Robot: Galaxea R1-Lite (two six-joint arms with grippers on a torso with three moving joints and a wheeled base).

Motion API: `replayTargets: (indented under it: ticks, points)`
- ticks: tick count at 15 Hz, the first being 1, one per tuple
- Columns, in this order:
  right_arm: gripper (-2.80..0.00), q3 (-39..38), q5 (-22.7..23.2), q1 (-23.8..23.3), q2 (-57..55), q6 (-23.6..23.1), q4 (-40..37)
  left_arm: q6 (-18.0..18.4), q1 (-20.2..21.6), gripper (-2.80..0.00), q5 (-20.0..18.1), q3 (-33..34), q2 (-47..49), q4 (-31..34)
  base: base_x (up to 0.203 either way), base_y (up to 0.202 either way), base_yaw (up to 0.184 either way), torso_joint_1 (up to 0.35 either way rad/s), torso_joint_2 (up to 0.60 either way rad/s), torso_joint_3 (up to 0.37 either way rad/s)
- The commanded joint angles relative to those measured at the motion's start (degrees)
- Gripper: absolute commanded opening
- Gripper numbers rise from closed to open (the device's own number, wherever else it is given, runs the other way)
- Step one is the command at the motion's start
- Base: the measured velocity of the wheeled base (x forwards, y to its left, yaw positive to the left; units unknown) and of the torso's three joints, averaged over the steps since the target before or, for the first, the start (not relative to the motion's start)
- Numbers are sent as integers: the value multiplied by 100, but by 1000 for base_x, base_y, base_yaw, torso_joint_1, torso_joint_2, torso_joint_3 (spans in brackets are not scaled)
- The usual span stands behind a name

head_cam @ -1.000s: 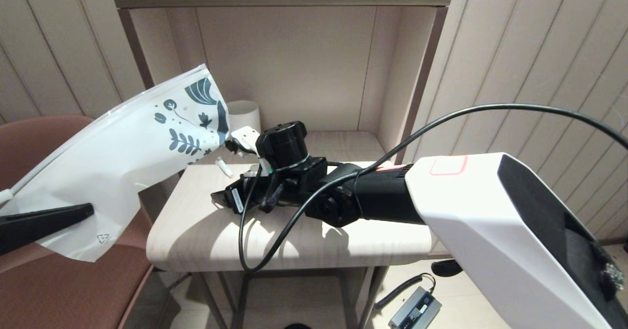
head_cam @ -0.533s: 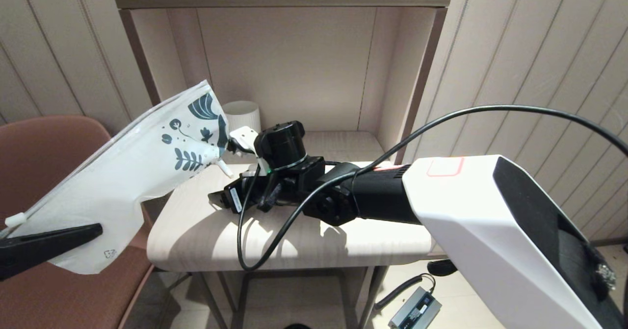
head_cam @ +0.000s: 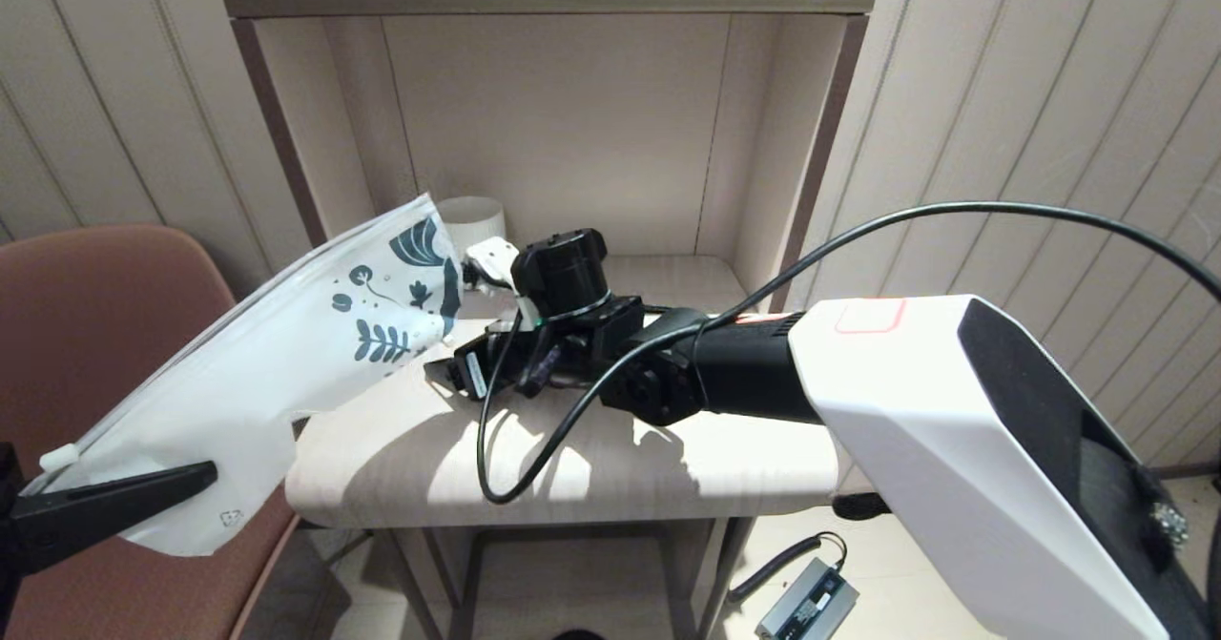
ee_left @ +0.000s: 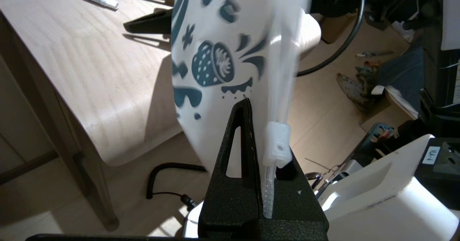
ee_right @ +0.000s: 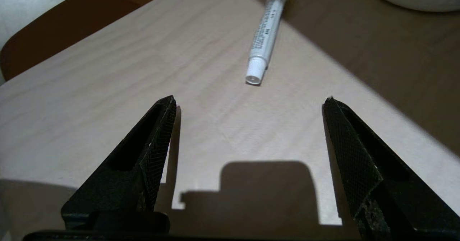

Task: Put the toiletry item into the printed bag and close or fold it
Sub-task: Hand it to the other hand

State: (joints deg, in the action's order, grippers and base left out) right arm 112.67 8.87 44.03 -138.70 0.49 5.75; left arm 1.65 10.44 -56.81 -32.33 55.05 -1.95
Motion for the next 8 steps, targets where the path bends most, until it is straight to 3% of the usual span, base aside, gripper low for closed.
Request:
replayTargets:
  ticks: [1, 8]
  points:
    - [0, 0, -75, -78, -49, 4, 28, 2, 2, -280, -41, -45, 59, -7, 0, 0, 0, 0, 0, 0]
    - [0, 0, -278, -131, -95, 4, 45, 2, 2, -280, -50, -45, 110, -7, 0, 0, 0, 0, 0, 0]
